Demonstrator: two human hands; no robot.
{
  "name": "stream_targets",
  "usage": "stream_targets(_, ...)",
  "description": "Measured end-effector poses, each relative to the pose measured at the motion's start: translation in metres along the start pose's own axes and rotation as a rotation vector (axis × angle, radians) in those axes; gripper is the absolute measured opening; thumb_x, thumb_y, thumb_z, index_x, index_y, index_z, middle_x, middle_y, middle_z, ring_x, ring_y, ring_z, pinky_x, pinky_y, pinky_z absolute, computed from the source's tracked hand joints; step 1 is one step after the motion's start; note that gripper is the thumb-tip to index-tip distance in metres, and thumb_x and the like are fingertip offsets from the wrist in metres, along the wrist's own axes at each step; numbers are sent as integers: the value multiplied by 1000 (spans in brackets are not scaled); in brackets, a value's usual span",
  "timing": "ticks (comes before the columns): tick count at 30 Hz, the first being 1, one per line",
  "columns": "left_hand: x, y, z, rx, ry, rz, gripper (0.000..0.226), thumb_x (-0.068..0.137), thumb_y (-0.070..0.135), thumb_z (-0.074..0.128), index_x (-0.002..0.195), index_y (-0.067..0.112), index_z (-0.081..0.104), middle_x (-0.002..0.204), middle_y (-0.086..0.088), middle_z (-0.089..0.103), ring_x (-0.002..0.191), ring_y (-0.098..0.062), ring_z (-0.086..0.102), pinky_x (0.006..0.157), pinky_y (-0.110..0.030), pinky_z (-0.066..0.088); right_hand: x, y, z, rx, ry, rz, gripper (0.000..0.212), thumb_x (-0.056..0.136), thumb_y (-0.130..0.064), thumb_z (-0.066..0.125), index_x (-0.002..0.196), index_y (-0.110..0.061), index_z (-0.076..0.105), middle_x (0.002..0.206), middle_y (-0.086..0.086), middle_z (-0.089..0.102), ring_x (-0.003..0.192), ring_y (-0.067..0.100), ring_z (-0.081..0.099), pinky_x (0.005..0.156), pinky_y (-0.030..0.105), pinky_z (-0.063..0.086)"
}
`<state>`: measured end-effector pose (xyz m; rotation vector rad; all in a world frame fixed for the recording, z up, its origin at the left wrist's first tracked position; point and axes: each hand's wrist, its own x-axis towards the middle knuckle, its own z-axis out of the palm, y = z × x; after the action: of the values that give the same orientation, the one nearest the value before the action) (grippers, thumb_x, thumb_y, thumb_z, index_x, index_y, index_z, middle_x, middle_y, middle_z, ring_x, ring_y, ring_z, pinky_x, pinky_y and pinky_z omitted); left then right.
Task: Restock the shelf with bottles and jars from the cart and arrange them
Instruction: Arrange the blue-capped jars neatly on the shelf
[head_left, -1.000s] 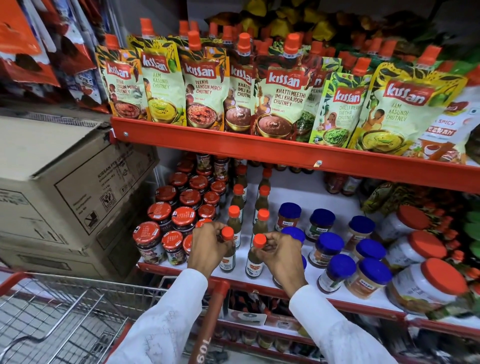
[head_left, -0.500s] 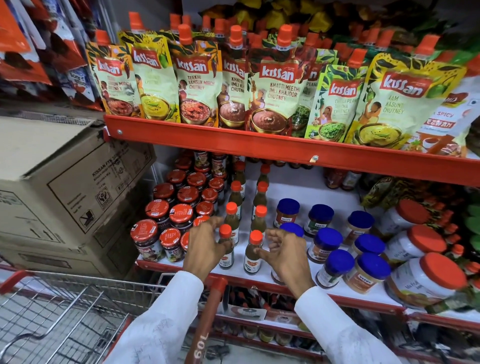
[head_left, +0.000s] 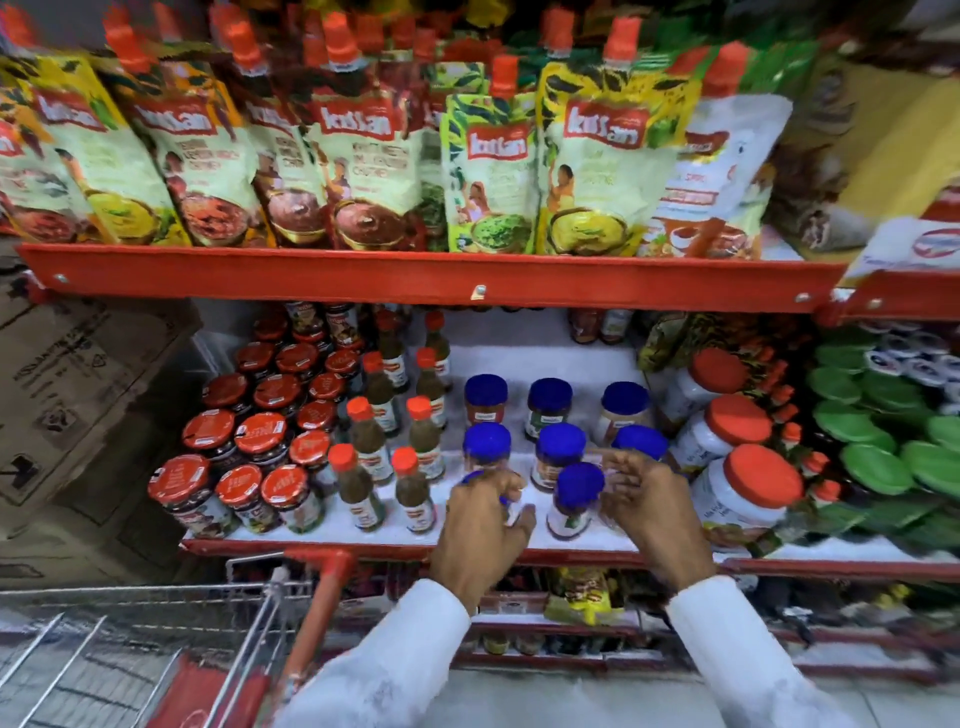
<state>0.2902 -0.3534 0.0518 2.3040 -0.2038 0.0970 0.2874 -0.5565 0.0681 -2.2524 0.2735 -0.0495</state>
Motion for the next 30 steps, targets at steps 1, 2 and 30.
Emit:
stream_targets(1, 3, 2, 13, 24, -51, -13, 23, 79, 25, 70, 101, 20, 68, 90, 2, 71, 64, -11, 60, 73, -30, 55, 4, 2, -2, -23, -57, -8, 51, 79, 13, 62, 128, -3, 61, 98, 6, 64, 83, 22, 58, 74, 29, 49)
stream_targets(2, 5, 5, 24, 42, -95, -29, 28, 79, 27, 70, 106, 20, 66, 94, 1, 71, 66, -13, 62, 75, -32, 56, 8, 3, -2, -64, -96, -29, 53, 79, 13, 61, 129, -3, 60, 102, 7, 64, 88, 23, 60, 78, 33, 52)
stream_targets(30, 19, 27, 63, -9, -117, -193, 52, 78, -18, 47, 117, 12, 62, 102, -7, 71, 89, -18, 65, 78, -37, 56, 14, 15, 13, -151, -149, -81, 39, 77, 0, 72, 113, -14, 67, 97, 11, 75, 83, 24, 69, 79, 32, 58)
